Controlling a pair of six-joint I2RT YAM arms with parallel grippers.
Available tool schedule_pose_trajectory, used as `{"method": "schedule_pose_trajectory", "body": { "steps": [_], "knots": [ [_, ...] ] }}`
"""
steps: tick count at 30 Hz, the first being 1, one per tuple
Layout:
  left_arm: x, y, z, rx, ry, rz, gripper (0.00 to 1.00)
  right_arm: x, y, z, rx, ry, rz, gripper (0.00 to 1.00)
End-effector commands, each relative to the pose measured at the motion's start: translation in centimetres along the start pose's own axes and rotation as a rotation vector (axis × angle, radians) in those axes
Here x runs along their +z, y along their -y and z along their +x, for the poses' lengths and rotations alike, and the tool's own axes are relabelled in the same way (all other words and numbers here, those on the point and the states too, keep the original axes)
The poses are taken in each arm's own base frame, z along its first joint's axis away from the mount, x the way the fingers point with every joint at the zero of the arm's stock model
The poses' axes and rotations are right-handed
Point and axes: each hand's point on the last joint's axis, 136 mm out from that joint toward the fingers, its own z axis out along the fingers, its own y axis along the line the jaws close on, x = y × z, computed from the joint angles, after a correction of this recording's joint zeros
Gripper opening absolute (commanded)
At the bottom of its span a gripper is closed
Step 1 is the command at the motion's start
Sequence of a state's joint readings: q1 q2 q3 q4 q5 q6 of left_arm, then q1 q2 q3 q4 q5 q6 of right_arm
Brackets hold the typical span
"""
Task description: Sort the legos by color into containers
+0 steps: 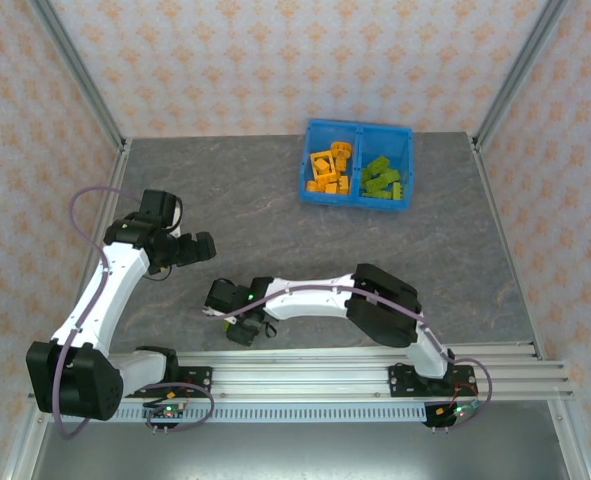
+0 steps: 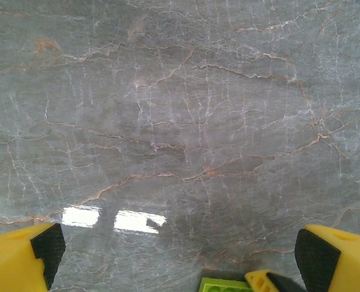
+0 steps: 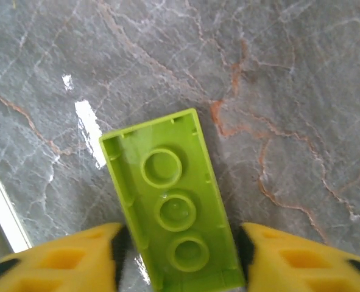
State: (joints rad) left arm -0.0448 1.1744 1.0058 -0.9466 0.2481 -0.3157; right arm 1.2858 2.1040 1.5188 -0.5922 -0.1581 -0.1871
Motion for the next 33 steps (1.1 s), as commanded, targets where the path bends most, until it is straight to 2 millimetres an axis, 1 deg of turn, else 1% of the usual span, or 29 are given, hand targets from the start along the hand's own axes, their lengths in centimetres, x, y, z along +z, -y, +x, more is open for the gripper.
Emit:
{"method": "schedule_pose_trajectory", "body": {
  "steps": [1, 2, 4, 8, 11, 13, 15, 17, 20, 22, 24, 26, 29, 30, 33],
  "knots": [
    [0.0, 0.1, -0.5, -0.022, 0.024, 0.013, 1.0, 0.7, 2.5, 2.1, -0.005, -0.066, 0.144, 0.39],
    [0.0, 0.2, -0.5, -0.022, 0.024, 0.016, 1.0, 0.6, 2.8, 2.3, -0.006, -0.064, 0.159, 0.36],
    [-0.1, 0.3, -0.6, -0.023, 0.025, 0.024, 1.0, 0.1, 3.2, 2.5, 0.004, -0.048, 0.181, 0.32],
    [-0.3, 1.2, -0.8, -0.006, 0.033, 0.069, 1.0, -1.7, 3.7, 1.7, 0.068, 0.05, 0.207, 0.27],
    [-0.6, 2.4, -0.8, 0.02, 0.027, 0.135, 1.0, -4.4, 4.7, 0.7, 0.161, 0.181, 0.231, 0.25],
    [-0.7, 3.4, -0.7, 0.029, 0.015, 0.19, 1.0, -6.2, 6.1, 0.4, 0.255, 0.255, 0.239, 0.24],
    [-0.8, 5.0, -0.5, 0.041, -0.009, 0.28, 1.0, -7.9, 7.9, 0.5, 0.347, 0.32, 0.245, 0.24],
    [-1.0, 6.7, -0.3, 0.064, -0.026, 0.351, 1.0, -9.8, 10.1, 0.7, 0.433, 0.387, 0.264, 0.24],
    [-1.4, 8.7, 0.1, 0.132, -0.037, 0.395, 1.0, -13.0, 13.6, 1.2, 0.557, 0.481, 0.29, 0.24],
    [-1.7, 10.3, 0.4, 0.171, -0.039, 0.44, 1.0, -14.9, 16.3, 2.0, 0.655, 0.528, 0.302, 0.24],
    [-2.3, 12.4, 0.7, 0.194, -0.041, 0.532, 1.0, -17.0, 18.9, 3.0, 0.748, 0.586, 0.316, 0.24],
    [-3.1, 14.0, 0.9, 0.225, -0.031, 0.598, 1.0, -19.4, 21.9, 4.3, 0.85, 0.652, 0.342, 0.24],
    [-3.9, 15.3, 1.1, 0.273, -0.004, 0.632, 1.0, -22.1, 26.3, 6.9, 0.992, 0.706, 0.415, 0.25],
    [-4.2, 15.7, 1.3, 0.285, 0.001, 0.649, 1.0, -22.5, 27.6, 7.8, 1.035, 0.71, 0.441, 0.25],
    [-5.5, 17.4, 1.7, 0.33, 0.023, 0.708, 1.0, -23.5, 32.2, 11.0, 1.196, 0.724, 0.5, 0.26]
  ]
}}
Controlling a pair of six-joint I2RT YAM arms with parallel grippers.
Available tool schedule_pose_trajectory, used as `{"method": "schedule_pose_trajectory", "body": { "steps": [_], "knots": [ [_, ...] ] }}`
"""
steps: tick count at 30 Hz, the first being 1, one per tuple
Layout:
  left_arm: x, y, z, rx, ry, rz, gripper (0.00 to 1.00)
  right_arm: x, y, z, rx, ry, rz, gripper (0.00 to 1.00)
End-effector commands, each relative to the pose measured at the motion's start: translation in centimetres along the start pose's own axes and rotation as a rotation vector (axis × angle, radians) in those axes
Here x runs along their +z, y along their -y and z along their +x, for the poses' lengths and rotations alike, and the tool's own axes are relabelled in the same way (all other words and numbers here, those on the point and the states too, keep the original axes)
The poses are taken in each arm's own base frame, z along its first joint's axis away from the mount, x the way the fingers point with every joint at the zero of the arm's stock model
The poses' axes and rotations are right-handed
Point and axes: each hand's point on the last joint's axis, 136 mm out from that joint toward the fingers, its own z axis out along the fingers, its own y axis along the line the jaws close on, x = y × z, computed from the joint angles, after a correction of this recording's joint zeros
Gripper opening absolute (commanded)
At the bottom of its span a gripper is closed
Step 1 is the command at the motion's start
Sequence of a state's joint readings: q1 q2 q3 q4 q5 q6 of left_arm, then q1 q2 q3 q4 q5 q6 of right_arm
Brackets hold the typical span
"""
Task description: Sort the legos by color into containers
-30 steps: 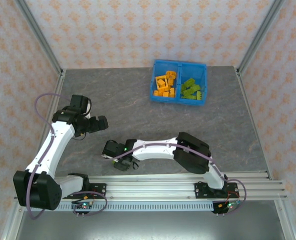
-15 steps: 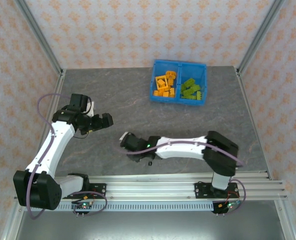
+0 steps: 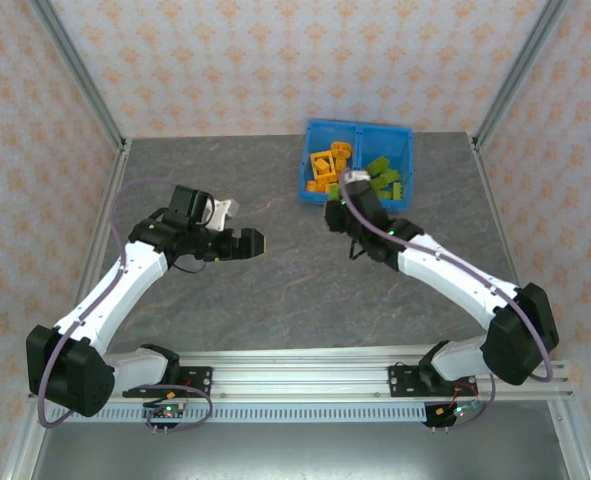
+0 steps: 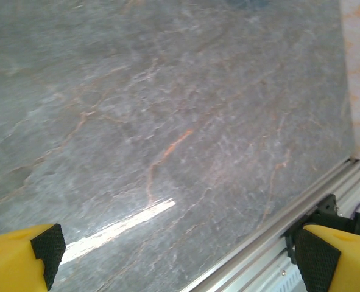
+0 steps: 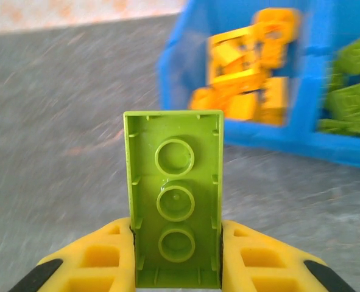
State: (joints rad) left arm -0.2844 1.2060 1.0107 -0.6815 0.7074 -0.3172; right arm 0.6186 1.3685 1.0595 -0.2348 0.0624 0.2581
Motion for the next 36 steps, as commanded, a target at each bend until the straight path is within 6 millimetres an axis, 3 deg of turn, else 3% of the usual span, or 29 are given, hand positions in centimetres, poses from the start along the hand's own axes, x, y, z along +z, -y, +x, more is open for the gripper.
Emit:
{"method": "schedule_pose_trajectory", "body": {
  "steps": [1, 5, 8, 15, 21, 28, 31, 36],
  "knots": [
    [-1.4, 4.3, -1.6, 0.098, 0.082, 0.115, 1.0, 1.2, 4.4, -2.5, 0.178, 0.028, 0.092, 0.26],
    [-1.5, 6.1, -1.0, 0.149, 0.105, 0.125, 1.0, 4.8, 10.7, -4.5, 0.339, -0.017, 0.205, 0.27],
    [-1.6, 7.4, -0.6, 0.175, 0.128, 0.153, 1.0, 8.4, 12.9, -5.5, 0.394, -0.084, 0.214, 0.27],
    [-1.9, 10.2, 0.5, 0.251, 0.152, 0.185, 1.0, 15.5, 15.1, -8.3, 0.418, -0.143, 0.25, 0.28],
    [-2.2, 11.0, 0.7, 0.276, 0.18, 0.168, 1.0, 20.3, 16.6, -8.4, 0.452, -0.216, 0.289, 0.31],
    [-2.0, 9.7, 0.7, 0.27, 0.19, 0.101, 1.0, 20.4, 15.5, -10.3, 0.439, -0.19, 0.23, 0.5],
    [-2.4, 9.0, -0.2, 0.275, 0.254, 0.053, 1.0, 19.0, 15.0, -11.8, 0.414, -0.171, 0.214, 0.54],
    [-4.1, 5.6, -2.9, 0.237, 0.449, -0.144, 1.0, 15.5, 13.9, -13.4, 0.388, -0.141, 0.182, 0.56]
  ]
}}
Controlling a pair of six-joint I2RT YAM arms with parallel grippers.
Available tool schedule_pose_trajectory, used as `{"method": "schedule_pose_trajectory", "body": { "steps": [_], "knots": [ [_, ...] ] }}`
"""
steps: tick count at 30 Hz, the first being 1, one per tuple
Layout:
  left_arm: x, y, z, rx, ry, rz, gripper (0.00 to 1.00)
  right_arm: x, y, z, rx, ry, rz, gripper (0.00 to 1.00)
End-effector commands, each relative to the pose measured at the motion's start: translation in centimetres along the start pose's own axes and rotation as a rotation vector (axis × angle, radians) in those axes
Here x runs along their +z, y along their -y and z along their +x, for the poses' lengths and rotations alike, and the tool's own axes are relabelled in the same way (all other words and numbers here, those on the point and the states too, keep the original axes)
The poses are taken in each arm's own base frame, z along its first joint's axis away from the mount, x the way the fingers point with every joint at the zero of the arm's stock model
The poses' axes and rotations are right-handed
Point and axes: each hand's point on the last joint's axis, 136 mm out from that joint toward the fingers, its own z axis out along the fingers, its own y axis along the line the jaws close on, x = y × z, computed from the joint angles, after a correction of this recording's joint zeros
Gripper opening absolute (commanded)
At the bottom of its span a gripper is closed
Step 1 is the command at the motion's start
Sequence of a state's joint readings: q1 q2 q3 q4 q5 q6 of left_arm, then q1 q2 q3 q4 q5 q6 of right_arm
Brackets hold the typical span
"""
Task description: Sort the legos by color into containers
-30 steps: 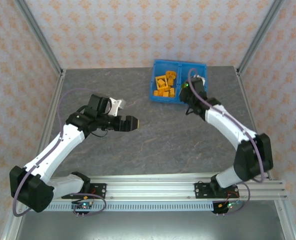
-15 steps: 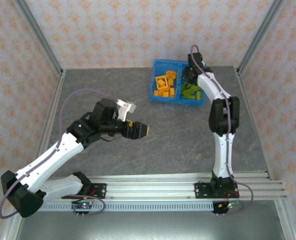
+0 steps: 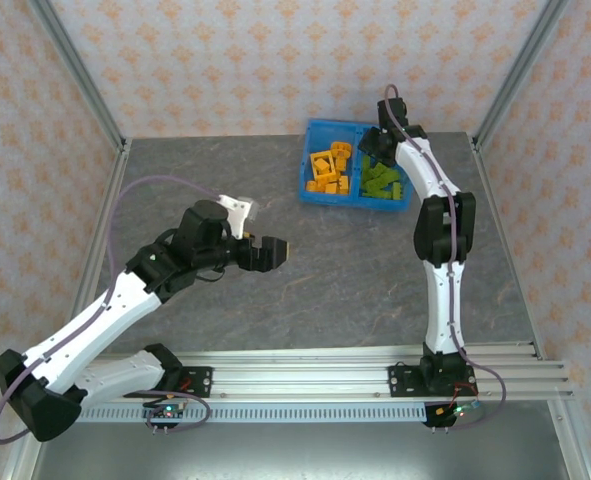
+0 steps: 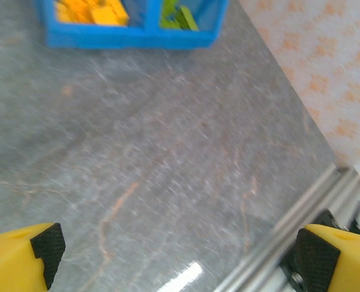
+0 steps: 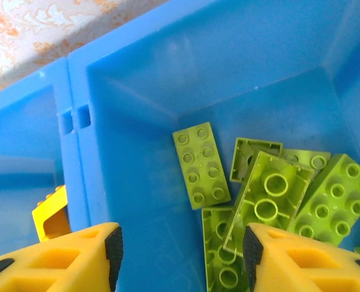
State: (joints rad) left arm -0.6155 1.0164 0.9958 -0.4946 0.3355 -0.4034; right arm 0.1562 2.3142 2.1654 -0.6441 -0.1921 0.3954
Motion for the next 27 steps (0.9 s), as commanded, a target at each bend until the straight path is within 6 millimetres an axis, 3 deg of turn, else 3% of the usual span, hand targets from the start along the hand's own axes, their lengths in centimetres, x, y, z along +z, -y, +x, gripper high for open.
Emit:
{"method": "schedule_pose_trajectory", "body": {
  "steps": [1, 3, 6, 11, 16, 18, 20, 22, 24, 27],
  "knots": [
    [-1.5, -3.9, -2.5, -0.007, 0.192, -0.222, 1.0, -5.4, -1.3, -0.9, -0.023, 0.015, -0.054, 0.56],
    [-2.6, -6.4, -2.8, -0.015, 0.268, -0.353, 1.0, -5.5, -0.7, 1.0, -0.031, -0.018, -0.053, 0.56],
    [-4.5, -10.2, -2.8, 0.009, 0.366, -0.563, 1.0, -8.3, 0.6, 2.2, -0.013, 0.072, -0.092, 0.59],
    [-6.8, -15.3, -1.5, 0.099, 0.448, -0.873, 1.0, -14.7, 4.8, 6.5, -0.08, 0.175, -0.079, 0.66],
    [-7.4, -18.8, 1.2, 0.162, 0.398, -1.078, 1.0, -21.2, 9.9, 10.2, -0.221, 0.35, -0.014, 0.81],
    [-7.9, -19.6, 1.8, 0.175, 0.387, -1.143, 1.0, -22.7, 12.7, 10.9, -0.253, 0.445, 0.076, 0.88],
    [-8.1, -20.3, 2.2, 0.197, 0.395, -1.188, 1.0, -23.6, 15.8, 10.9, -0.231, 0.561, 0.191, 0.92],
    [-8.1, -20.7, 2.4, 0.208, 0.412, -1.197, 1.0, -23.4, 17.4, 11.1, -0.226, 0.645, 0.242, 0.94],
    [-7.7, -21.3, 2.4, 0.196, 0.404, -1.169, 1.0, -22.2, 18.9, 11.4, -0.227, 0.696, 0.304, 0.97],
    [-7.1, -22.3, 2.2, 0.198, 0.449, -1.135, 1.0, -18.4, 19.5, 11.8, -0.283, 0.637, 0.361, 0.99]
  ]
}}
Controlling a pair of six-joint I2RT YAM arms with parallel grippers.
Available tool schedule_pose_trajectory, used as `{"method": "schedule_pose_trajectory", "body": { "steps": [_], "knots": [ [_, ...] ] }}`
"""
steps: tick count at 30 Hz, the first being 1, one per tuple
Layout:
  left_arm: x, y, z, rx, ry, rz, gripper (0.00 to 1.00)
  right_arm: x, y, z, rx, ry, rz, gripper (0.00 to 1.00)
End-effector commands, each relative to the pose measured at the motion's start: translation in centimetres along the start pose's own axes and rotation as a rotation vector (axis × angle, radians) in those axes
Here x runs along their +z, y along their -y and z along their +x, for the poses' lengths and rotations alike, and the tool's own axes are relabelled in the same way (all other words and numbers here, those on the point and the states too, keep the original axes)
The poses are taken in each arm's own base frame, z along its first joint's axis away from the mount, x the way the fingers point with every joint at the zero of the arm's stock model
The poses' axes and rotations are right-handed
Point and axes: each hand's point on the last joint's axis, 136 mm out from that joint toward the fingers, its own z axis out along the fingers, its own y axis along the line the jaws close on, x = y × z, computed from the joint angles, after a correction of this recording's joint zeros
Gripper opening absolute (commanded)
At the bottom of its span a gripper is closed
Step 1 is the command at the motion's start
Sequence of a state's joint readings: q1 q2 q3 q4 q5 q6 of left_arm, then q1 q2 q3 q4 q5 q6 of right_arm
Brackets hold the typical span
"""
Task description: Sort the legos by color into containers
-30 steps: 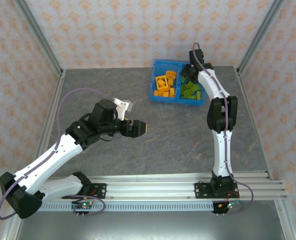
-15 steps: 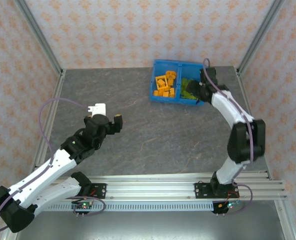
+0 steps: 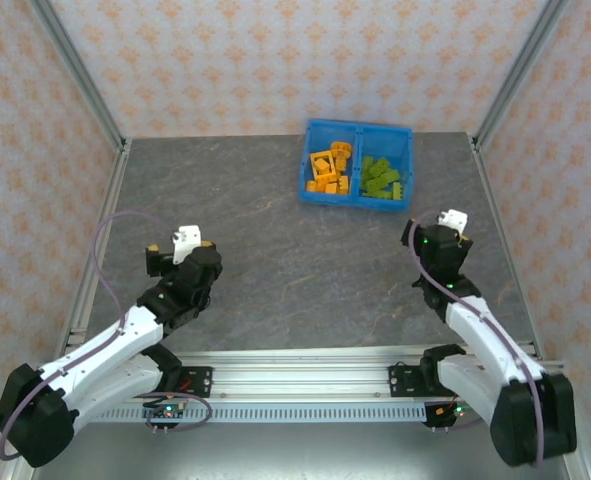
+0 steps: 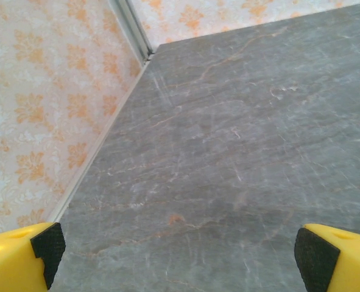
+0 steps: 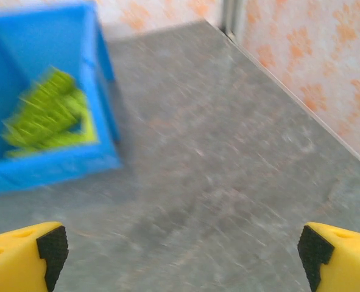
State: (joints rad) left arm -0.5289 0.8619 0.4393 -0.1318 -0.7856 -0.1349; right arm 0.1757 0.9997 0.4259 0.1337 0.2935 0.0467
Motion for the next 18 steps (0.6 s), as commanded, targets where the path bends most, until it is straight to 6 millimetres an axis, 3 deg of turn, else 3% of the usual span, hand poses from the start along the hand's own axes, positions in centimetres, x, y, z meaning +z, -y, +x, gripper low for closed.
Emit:
{"method": "schedule_pose_trajectory", "body": {
  "steps": [1, 2, 5, 7, 9, 12, 14, 16, 18],
  "knots": [
    [1.2, -0.4, -1.0, -0.079, 0.086, 0.006, 1.0, 2.6, 0.2, -1.2, -0.042, 0.094, 0.094, 0.99],
    [1.9, -0.4, -0.4, -0.109, 0.082, 0.028, 1.0, 3.8, -0.3, -0.5, -0.042, 0.099, 0.092, 1.0],
    [3.8, -0.2, 1.0, -0.186, 0.09, 0.09, 1.0, 5.9, -1.4, -1.3, -0.057, 0.149, 0.097, 0.99],
    [4.9, -0.2, 1.5, -0.19, 0.084, 0.099, 1.0, 7.7, -1.7, -0.4, -0.058, 0.128, 0.09, 1.0],
    [5.7, 0.6, 1.2, -0.154, 0.069, 0.129, 1.0, 8.0, -1.7, 0.5, -0.039, 0.044, 0.024, 0.99],
    [7.0, 1.4, 0.5, -0.158, 0.094, 0.148, 1.0, 7.9, -0.1, 0.8, 0.073, 0.162, -0.007, 0.99],
    [8.2, 1.9, -0.1, -0.181, 0.098, 0.16, 1.0, 8.2, -0.6, 1.3, 0.038, 0.065, -0.012, 0.99],
    [9.7, 2.8, -0.9, -0.168, 0.083, 0.172, 1.0, 8.3, -0.7, 1.1, 0.043, 0.114, -0.022, 0.99],
    [11.6, 3.7, -0.1, -0.145, 0.057, 0.168, 1.0, 8.2, -0.6, 1.1, 0.039, 0.087, -0.018, 0.99]
  ]
}}
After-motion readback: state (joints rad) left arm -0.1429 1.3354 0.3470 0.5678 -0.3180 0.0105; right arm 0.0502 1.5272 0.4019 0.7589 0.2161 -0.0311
